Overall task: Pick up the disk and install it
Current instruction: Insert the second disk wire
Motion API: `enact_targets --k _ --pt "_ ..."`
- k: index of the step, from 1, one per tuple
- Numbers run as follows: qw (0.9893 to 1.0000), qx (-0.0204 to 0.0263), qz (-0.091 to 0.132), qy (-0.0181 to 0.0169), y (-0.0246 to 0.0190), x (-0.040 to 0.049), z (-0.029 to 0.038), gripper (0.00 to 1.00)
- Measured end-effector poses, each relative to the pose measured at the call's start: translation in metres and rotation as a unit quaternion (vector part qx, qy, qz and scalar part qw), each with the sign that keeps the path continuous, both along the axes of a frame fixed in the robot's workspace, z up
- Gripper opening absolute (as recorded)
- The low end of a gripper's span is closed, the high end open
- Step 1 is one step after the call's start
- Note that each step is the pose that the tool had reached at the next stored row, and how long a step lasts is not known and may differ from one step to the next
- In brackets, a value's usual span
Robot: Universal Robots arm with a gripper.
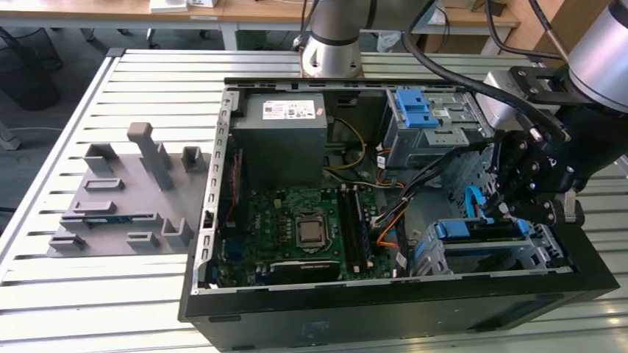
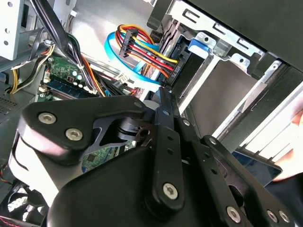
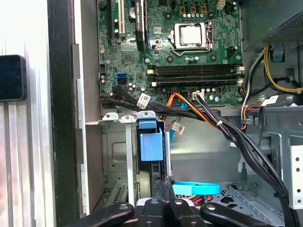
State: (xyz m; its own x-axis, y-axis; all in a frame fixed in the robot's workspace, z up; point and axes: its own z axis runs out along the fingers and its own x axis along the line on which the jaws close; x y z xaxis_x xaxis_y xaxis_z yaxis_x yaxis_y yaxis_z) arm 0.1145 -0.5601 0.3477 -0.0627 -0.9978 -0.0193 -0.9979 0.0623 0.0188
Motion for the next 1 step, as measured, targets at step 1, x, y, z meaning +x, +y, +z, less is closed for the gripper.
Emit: enact_targets --k 1 --pt "1.0 0.0 0.0 0.0 0.0 0.0 0.0 0.11"
